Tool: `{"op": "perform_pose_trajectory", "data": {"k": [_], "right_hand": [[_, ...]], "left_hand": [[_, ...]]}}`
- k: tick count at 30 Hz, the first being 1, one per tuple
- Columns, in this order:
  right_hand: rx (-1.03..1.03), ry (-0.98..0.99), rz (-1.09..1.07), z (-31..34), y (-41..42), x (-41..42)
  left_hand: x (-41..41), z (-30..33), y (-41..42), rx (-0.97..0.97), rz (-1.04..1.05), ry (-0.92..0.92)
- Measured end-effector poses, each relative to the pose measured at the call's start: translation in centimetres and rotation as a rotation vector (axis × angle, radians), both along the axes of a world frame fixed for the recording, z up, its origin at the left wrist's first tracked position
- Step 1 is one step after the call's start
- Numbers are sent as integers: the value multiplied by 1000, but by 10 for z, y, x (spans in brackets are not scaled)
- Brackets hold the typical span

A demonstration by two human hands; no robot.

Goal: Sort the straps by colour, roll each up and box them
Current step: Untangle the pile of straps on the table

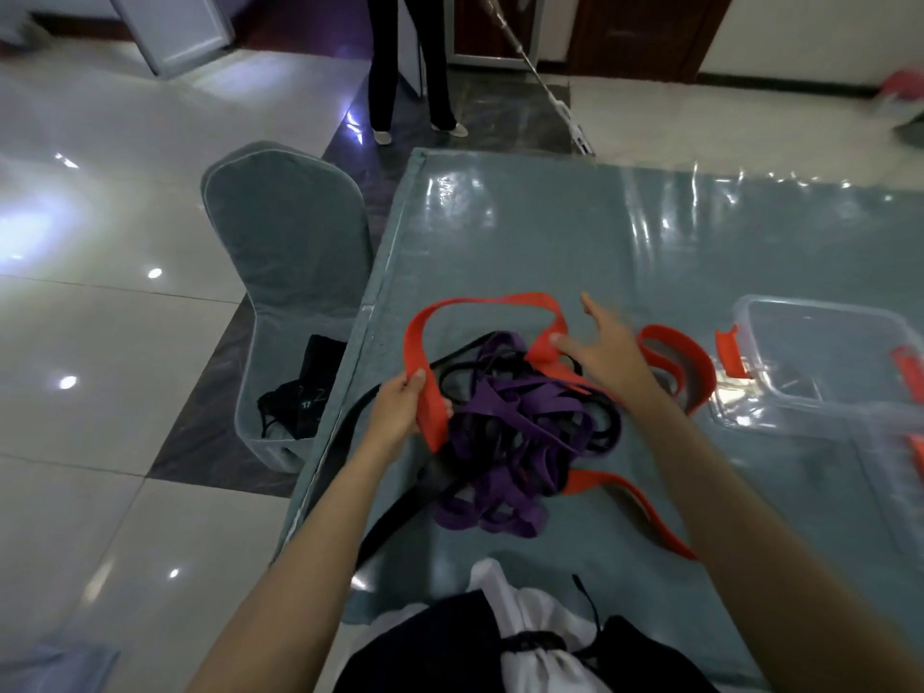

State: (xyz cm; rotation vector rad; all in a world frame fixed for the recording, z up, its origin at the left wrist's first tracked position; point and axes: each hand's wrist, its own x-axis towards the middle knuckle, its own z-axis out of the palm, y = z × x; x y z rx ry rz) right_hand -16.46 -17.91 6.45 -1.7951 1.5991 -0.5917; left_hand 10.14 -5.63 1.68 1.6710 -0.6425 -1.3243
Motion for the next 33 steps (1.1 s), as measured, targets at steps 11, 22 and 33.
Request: {"op": "perform_pose_trajectory", "data": {"k": [11, 22, 33], "right_hand": [[22, 152, 667, -82, 102, 12], [-35, 321, 502, -101, 108, 6], [-135, 163, 56, -101, 115, -31]], "left_hand": [[7, 7, -8, 43, -270, -577], [9, -22, 39, 341, -394, -1089], [-42, -41, 31, 271, -714, -817]]}}
